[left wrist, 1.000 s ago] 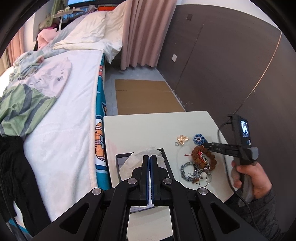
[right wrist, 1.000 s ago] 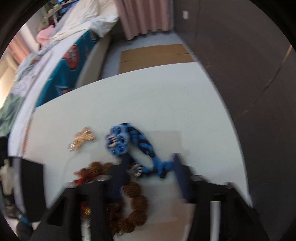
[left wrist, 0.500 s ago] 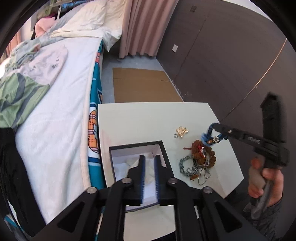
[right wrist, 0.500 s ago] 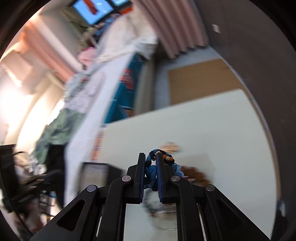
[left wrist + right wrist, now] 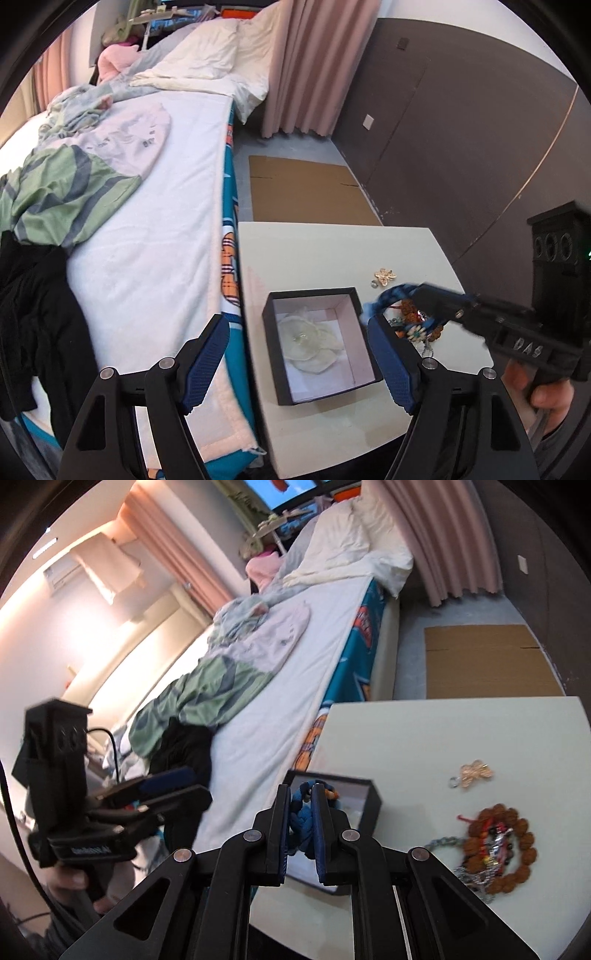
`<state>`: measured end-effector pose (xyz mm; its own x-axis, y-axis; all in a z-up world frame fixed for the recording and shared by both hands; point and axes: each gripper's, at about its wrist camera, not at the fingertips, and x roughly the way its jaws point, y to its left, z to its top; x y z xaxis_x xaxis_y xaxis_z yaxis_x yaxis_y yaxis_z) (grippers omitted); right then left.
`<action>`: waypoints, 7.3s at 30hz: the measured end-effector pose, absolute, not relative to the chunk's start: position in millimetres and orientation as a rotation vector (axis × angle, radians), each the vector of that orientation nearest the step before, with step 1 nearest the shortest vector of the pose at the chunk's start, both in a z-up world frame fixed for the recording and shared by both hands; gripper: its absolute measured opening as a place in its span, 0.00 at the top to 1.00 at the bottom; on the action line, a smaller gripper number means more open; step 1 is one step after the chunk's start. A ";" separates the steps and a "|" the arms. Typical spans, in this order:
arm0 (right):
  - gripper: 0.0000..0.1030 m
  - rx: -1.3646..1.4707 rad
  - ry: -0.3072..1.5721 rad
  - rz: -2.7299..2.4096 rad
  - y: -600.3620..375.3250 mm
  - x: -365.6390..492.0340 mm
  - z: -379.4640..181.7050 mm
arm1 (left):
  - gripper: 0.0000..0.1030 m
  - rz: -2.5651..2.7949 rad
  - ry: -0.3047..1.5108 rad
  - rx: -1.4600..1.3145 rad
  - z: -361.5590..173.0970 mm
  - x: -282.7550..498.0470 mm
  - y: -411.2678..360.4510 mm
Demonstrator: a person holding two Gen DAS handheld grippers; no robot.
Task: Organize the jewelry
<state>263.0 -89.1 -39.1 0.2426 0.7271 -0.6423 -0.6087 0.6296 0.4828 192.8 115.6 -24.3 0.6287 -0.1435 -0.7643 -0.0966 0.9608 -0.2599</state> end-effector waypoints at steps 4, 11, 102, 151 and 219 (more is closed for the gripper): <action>0.87 0.080 1.005 0.915 -75.1 257.3 -53.1 | 0.24 -0.014 0.894 -0.293 -23.1 188.2 120.1; 0.30 0.086 1.067 0.873 -91.0 260.9 -56.3 | 0.24 -0.033 0.891 -0.278 -17.7 188.1 111.5; 0.30 0.429 1.158 0.449 -340.0 302.5 -110.0 | 0.85 -0.281 1.205 0.093 -86.5 326.0 -115.7; 0.94 0.135 1.143 0.662 -183.5 271.4 -99.2 | 0.86 -0.142 0.717 -0.023 119.4 213.7 14.6; 0.95 0.234 1.017 0.811 -147.6 264.3 -56.4 | 0.51 -0.112 1.009 -0.159 -22.2 250.7 66.0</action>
